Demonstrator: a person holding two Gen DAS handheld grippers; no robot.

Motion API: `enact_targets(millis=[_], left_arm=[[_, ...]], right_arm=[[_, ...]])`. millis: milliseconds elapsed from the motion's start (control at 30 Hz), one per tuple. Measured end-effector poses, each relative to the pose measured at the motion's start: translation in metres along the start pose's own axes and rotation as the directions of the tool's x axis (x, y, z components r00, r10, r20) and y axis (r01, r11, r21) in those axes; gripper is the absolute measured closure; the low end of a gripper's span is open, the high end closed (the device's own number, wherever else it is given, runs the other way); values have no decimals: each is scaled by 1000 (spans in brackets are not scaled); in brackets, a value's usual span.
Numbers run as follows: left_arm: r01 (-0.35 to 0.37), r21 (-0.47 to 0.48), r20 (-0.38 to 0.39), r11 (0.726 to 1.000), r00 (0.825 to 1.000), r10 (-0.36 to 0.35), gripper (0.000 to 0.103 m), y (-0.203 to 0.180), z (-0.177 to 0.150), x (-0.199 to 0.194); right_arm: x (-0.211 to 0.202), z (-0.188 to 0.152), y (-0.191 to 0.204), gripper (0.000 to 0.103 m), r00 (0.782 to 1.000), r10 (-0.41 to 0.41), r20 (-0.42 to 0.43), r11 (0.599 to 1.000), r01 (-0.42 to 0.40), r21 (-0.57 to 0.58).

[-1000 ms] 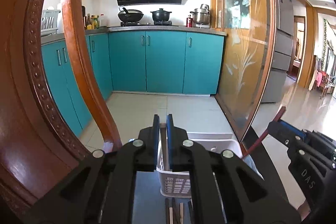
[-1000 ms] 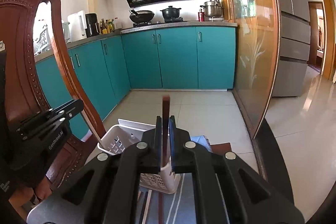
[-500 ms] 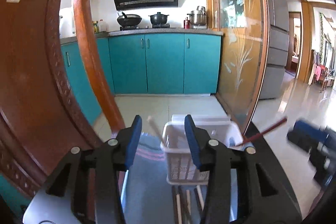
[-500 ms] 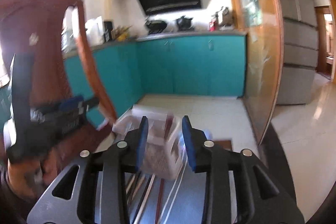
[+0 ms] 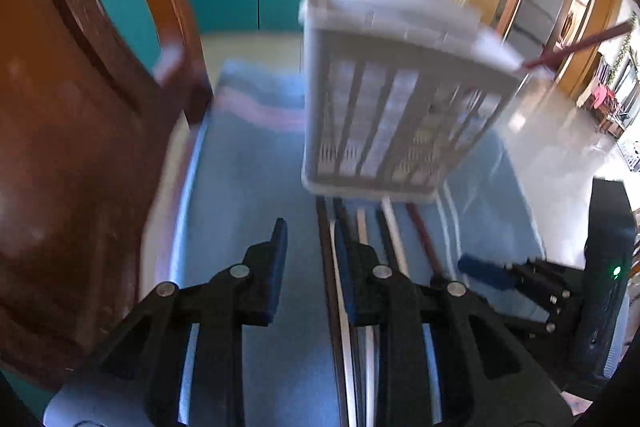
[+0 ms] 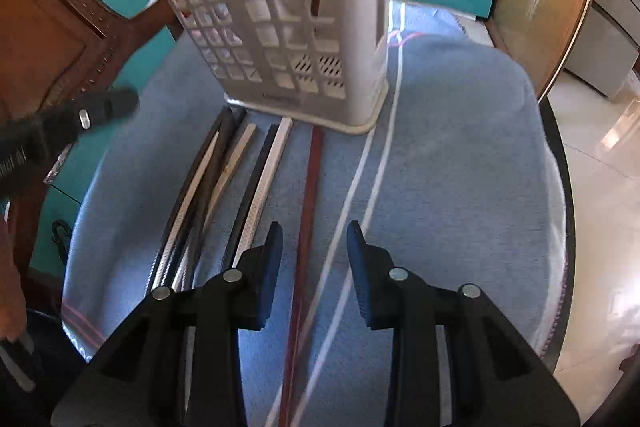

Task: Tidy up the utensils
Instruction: 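Grasp another dark red chopstick with the right tool while the left tool grasps a dark brown chopstick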

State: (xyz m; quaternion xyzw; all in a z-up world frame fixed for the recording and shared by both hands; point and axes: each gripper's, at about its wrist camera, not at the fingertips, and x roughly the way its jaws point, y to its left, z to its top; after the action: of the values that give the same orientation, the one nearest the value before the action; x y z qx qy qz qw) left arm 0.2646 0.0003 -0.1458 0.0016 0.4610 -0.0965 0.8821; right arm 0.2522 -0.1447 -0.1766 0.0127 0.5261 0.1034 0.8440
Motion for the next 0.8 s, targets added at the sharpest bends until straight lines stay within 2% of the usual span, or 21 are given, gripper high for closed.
enact_targets(millis=[33, 100, 167, 300, 500, 600, 700, 800], left_arm=[[12, -2, -36, 1000, 999, -12, 78, 2, -3, 7], [22, -5, -81, 1000, 996, -23, 78, 2, -10, 18], [18, 8, -121, 1000, 993, -17, 78, 1, -16, 27], [-12, 35, -170, 999, 985, 18, 78, 1, -25, 41], [34, 31, -174, 999, 984, -28, 78, 4, -32, 40], [19, 58, -162, 998, 987, -10, 78, 0, -36, 39], [27, 42, -167, 999, 986, -19, 79, 4, -37, 39], [2, 46, -172, 999, 985, 6, 81, 2, -41, 35]], right_arm=[[1, 0, 2, 84, 1000, -15, -5, 1000, 15, -9], [2, 0, 3, 96, 1000, -10, -24, 1000, 10, 7], [0, -1, -5, 97, 999, -12, -42, 998, 15, 60], [-7, 2, -17, 97, 998, -35, -51, 995, 40, 95], [-11, 10, -27, 97, 999, -26, -39, 995, 29, 95], [-11, 10, -22, 97, 999, -28, -38, 996, 31, 83], [-13, 3, -18, 97, 999, -38, -38, 996, 41, 75], [-16, -1, -15, 96, 998, -47, -38, 996, 50, 79]])
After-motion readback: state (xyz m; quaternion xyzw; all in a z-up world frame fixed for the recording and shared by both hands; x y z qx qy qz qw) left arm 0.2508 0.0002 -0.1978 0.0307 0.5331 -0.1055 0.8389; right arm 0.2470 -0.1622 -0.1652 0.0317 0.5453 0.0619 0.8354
